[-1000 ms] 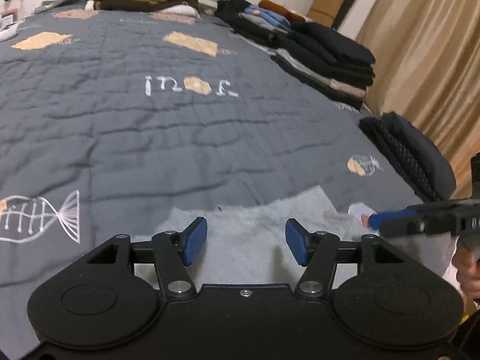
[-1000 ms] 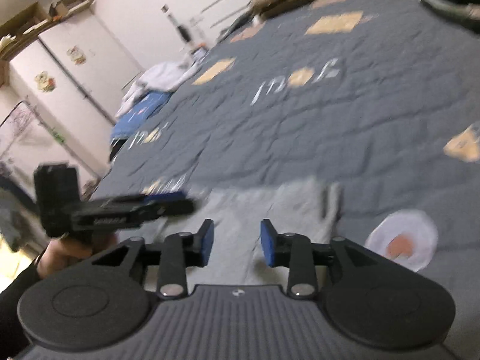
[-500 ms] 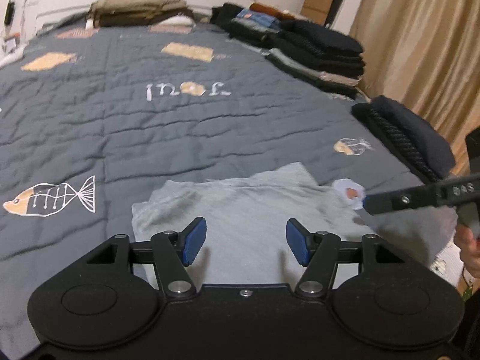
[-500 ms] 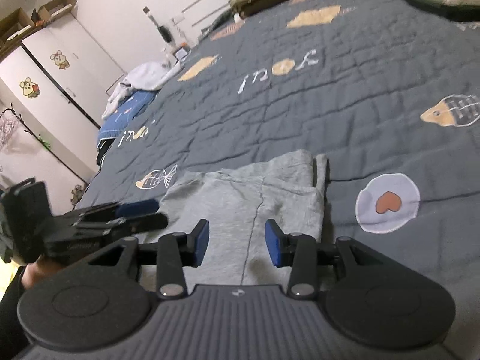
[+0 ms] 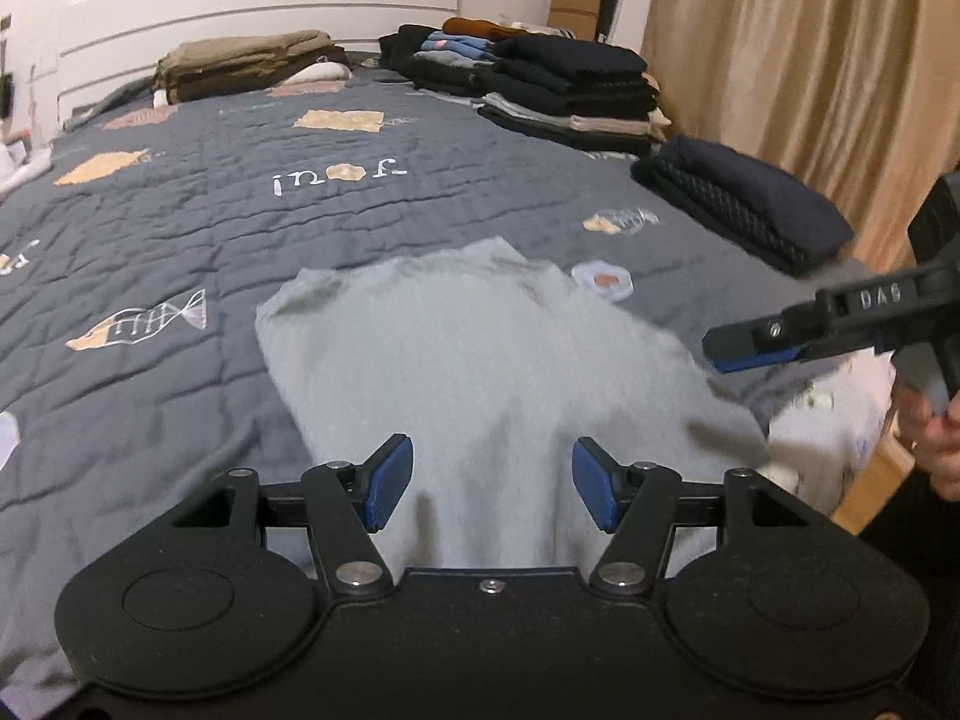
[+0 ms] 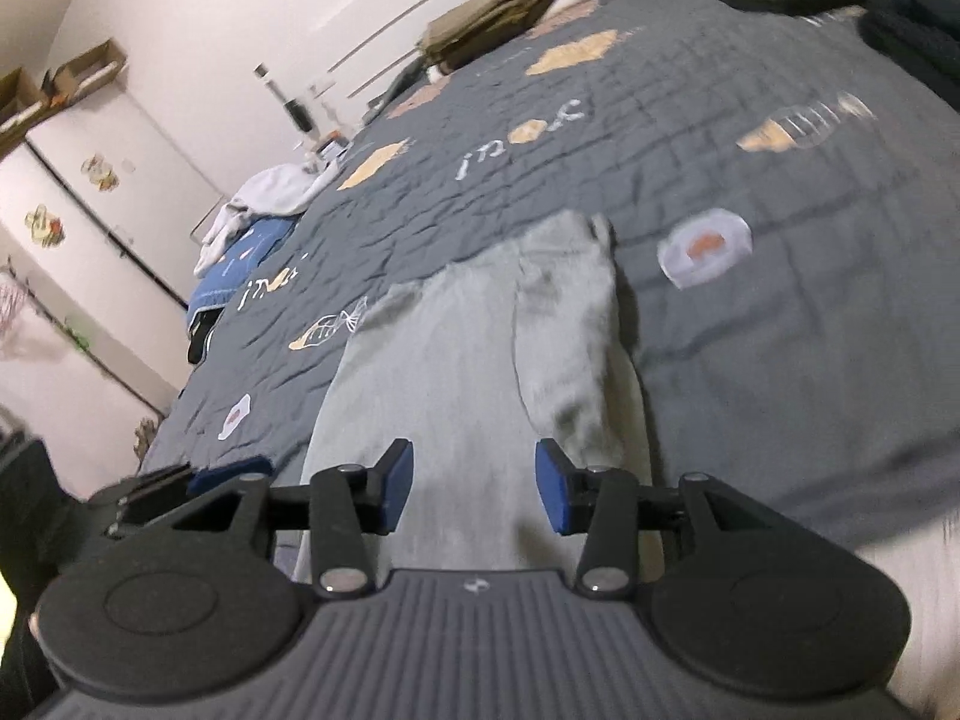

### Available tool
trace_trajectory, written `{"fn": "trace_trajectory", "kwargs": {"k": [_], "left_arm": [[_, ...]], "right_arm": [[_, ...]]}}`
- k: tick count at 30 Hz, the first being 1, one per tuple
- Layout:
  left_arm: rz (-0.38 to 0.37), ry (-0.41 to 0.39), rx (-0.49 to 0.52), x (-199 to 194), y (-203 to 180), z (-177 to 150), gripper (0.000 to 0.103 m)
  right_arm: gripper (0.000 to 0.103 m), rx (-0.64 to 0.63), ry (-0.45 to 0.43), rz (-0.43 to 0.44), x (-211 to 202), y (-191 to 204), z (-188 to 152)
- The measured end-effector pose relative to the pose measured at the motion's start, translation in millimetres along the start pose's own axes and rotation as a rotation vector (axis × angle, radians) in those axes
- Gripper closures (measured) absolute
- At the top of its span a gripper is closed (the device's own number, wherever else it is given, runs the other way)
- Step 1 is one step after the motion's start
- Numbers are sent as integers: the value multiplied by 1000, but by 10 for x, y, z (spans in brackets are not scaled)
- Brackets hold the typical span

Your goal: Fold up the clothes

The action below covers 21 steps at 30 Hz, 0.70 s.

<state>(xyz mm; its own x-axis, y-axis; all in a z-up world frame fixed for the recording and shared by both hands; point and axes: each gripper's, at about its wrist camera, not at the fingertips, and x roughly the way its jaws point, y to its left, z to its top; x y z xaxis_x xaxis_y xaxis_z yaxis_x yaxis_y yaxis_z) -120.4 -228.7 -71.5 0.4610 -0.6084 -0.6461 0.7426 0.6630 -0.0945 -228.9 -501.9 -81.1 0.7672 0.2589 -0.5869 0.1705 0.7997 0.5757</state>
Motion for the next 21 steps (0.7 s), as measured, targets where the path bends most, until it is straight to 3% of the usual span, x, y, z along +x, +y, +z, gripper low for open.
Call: {"fn": "trace_trajectory", "kwargs": {"k": [3,7,18,21], "left_arm": [[61,16,97,-62,-122,-142,45],[83,78,261,-60,-290,-361,47],[170,146,534,85,-521,-725,50],[171,143,536,79,-518,-719,50]], "right_arm": [[59,66,3,-24,-63,-90,-187],[59,133,12,-39,-89,-143,-395],[59,251,-5,-71,-47,-172,-676],[59,281,5,-77,10,-200,-687]]}}
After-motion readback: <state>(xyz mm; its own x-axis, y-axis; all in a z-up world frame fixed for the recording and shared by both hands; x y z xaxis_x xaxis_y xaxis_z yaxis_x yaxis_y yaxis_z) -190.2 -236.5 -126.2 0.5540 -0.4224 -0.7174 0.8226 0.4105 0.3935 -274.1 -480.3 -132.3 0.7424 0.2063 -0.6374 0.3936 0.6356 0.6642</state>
